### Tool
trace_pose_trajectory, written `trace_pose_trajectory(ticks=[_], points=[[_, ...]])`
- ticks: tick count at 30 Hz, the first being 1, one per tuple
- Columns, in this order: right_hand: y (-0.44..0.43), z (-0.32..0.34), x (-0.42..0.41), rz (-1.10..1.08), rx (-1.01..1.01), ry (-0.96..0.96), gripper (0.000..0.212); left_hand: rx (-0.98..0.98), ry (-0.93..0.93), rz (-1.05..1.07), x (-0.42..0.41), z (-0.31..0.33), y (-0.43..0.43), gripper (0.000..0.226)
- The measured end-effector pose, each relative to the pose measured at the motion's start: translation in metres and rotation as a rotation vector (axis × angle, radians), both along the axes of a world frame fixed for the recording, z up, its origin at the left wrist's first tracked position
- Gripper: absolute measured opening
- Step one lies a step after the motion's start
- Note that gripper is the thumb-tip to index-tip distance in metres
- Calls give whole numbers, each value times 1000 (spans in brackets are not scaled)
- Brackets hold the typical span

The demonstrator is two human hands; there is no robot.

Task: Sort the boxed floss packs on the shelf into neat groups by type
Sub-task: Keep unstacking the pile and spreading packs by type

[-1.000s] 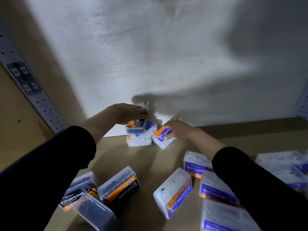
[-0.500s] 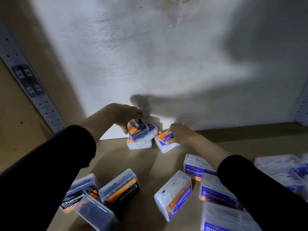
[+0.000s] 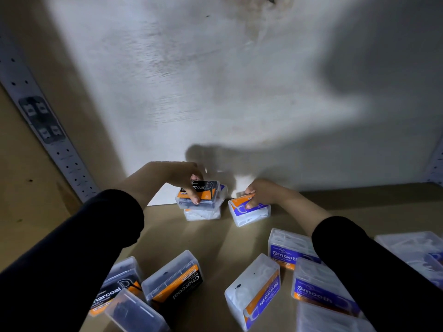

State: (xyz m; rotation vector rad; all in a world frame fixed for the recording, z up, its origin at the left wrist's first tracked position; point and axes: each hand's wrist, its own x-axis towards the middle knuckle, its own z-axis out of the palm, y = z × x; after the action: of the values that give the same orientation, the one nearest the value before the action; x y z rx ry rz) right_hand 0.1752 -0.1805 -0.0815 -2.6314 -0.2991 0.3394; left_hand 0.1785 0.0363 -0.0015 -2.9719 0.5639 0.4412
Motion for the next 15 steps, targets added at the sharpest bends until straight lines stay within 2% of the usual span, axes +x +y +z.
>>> trace_pose_trajectory(ticks=[6,12,15], points=[[-9,-4,-1,-73,69,32,52,-173,-48,75,2,-7,4,47],[-12,-8,-9,-87,51,-168,38,-280,-258,75,0,-15,-5,74],[-11,-6,-14,-83,-18,-313,45,-228,-417,21,-8,-23,-13,85]])
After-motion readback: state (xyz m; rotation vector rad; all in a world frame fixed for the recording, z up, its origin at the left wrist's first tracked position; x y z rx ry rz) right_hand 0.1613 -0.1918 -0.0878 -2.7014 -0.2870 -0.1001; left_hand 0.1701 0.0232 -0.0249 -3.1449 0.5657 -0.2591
